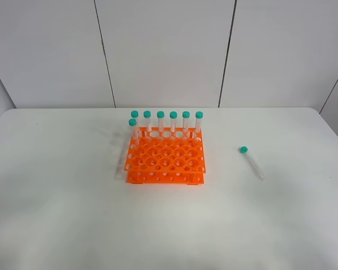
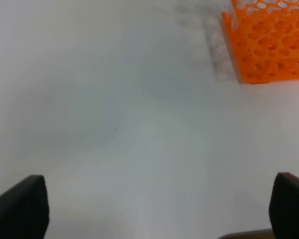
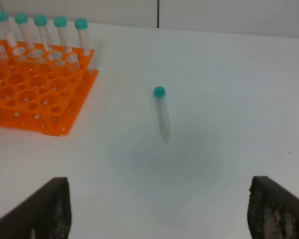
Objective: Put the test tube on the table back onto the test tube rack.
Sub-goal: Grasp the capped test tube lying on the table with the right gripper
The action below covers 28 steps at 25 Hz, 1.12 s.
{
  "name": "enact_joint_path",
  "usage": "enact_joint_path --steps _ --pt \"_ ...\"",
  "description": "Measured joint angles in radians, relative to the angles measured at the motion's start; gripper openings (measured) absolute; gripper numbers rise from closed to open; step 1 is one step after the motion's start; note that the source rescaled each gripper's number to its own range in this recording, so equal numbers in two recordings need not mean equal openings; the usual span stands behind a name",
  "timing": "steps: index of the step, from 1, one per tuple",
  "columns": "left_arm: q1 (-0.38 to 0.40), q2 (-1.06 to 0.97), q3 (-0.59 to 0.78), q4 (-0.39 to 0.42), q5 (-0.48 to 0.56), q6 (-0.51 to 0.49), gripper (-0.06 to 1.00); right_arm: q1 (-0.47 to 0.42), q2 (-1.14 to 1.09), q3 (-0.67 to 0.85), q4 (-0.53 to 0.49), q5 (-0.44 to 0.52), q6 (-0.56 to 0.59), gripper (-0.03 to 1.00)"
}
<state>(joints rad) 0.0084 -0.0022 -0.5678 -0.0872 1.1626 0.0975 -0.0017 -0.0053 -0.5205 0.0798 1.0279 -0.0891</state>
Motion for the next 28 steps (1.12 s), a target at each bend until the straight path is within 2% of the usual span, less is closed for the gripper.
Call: enact_joint_path --steps 13,18,28 --pt "0.000 0.000 0.000 0.000 0.000 0.000 1.00 0.000 0.000 0.000 -0.006 -0.013 0.000 0.73" --pt "0.000 0.000 0.000 0.000 0.000 0.000 1.00 0.000 0.000 0.000 0.004 -0.072 0.000 0.73" --pt "0.000 0.000 0.000 0.000 0.000 0.000 1.00 0.000 0.000 0.000 0.025 -0.096 0.013 0.73"
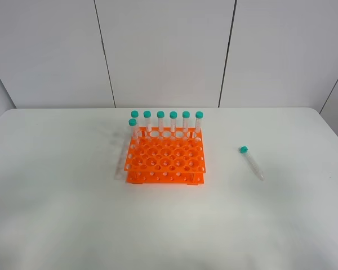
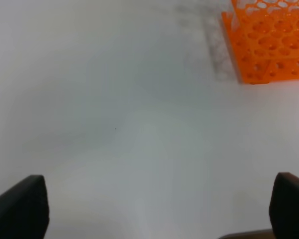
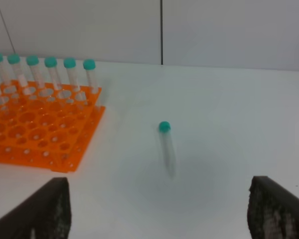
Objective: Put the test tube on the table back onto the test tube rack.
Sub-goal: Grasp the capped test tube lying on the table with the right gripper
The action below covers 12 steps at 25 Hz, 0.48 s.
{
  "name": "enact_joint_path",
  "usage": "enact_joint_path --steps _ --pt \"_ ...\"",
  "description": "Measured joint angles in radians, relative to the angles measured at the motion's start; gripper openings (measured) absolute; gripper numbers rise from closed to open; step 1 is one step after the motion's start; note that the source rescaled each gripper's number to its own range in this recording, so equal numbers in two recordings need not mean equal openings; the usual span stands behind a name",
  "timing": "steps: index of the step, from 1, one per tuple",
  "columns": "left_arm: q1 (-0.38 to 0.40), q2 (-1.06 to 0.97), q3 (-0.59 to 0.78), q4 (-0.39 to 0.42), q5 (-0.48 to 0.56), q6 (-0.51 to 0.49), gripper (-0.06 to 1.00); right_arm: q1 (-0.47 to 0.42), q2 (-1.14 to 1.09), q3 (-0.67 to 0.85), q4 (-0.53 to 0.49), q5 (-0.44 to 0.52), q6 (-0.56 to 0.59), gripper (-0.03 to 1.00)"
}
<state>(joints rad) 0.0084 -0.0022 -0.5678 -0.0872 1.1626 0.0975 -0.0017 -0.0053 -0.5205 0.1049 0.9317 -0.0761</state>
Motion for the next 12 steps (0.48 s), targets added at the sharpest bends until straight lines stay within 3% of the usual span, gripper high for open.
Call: enact_joint_path --steps 12 --pt "0.000 0.000 0.000 0.000 0.000 0.000 1.00 0.000 0.000 0.000 -0.020 0.017 0.002 0.73"
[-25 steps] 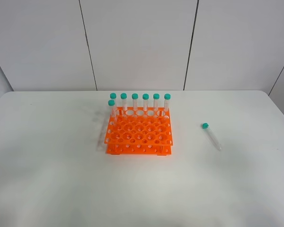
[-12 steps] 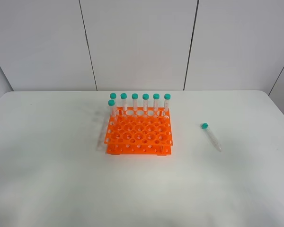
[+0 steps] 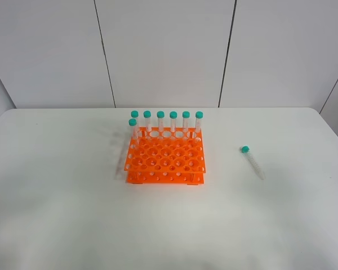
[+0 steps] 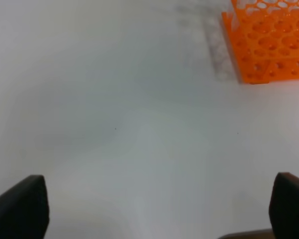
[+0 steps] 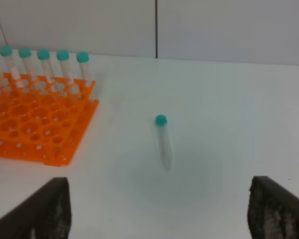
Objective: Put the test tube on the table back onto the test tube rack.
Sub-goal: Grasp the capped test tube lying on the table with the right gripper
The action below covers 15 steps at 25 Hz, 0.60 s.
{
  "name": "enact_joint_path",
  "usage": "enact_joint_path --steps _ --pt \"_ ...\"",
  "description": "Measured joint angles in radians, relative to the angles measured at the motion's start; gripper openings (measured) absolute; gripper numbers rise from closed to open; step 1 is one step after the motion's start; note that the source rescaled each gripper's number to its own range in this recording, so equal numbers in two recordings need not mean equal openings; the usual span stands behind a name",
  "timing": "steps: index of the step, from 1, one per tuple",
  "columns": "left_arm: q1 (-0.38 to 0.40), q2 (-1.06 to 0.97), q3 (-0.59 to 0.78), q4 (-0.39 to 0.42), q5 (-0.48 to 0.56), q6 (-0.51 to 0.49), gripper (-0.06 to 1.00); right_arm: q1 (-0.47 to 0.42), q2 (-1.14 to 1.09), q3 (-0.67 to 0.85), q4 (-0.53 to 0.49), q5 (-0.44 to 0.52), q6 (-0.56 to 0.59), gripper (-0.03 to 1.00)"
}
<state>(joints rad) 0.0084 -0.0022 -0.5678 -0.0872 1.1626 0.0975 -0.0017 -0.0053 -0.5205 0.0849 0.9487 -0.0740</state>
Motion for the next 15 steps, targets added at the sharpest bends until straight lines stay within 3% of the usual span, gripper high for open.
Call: enact_joint_path --steps 15 --pt "0.000 0.000 0.000 0.000 0.000 0.000 1.00 0.000 0.000 0.002 -0.001 -0.004 -0.006 0.73"
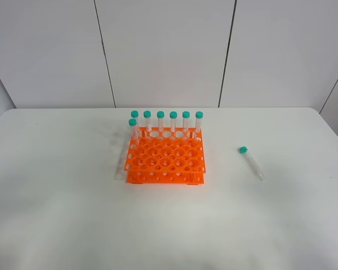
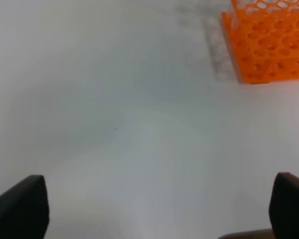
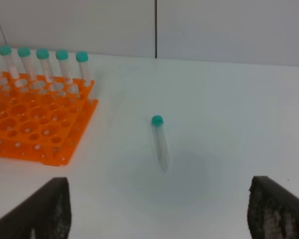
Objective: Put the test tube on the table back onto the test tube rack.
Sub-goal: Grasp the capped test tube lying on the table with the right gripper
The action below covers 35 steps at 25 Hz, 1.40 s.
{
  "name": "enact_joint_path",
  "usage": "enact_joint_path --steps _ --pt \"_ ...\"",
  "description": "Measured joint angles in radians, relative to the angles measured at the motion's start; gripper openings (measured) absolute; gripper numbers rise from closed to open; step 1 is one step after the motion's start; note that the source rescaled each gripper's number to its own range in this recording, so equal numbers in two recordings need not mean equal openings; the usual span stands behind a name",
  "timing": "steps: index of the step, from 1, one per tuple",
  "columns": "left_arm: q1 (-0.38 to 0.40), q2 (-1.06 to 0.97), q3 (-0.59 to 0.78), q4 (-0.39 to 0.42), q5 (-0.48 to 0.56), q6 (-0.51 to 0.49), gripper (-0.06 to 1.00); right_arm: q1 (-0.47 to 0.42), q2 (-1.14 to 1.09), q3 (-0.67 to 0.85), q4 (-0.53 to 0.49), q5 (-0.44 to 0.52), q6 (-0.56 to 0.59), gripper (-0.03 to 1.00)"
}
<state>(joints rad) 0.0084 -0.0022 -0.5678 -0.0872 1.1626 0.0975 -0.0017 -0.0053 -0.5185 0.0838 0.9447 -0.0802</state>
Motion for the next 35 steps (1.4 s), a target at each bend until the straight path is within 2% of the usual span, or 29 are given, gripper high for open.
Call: enact_joint_path --steps 6,10,16,19,25,30,35 --pt "0.000 0.000 0.000 0.000 0.000 0.000 1.00 0.000 0.015 -0.028 0.012 -0.001 -0.001 0.73" --pt "0.000 0.000 0.000 0.000 0.000 0.000 1.00 0.000 0.136 -0.121 0.019 -0.052 -0.001 0.73" --pt "0.000 0.000 0.000 0.000 0.000 0.000 1.00 0.000 0.452 -0.294 0.022 -0.159 -0.010 0.73" --pt "0.000 0.000 0.000 0.000 0.000 0.000 1.00 0.000 0.652 -0.392 0.033 -0.166 -0.027 0.73" --pt "0.000 0.000 0.000 0.000 0.000 0.000 1.00 0.000 1.061 -0.578 0.076 -0.174 -0.146 0.73" --pt "0.000 0.000 0.000 0.000 0.000 0.000 1.00 0.004 1.354 -0.716 0.080 -0.148 -0.156 0.73" --pt "0.000 0.000 0.000 0.000 0.000 0.000 1.00 0.047 1.555 -0.777 0.064 -0.135 -0.161 0.73"
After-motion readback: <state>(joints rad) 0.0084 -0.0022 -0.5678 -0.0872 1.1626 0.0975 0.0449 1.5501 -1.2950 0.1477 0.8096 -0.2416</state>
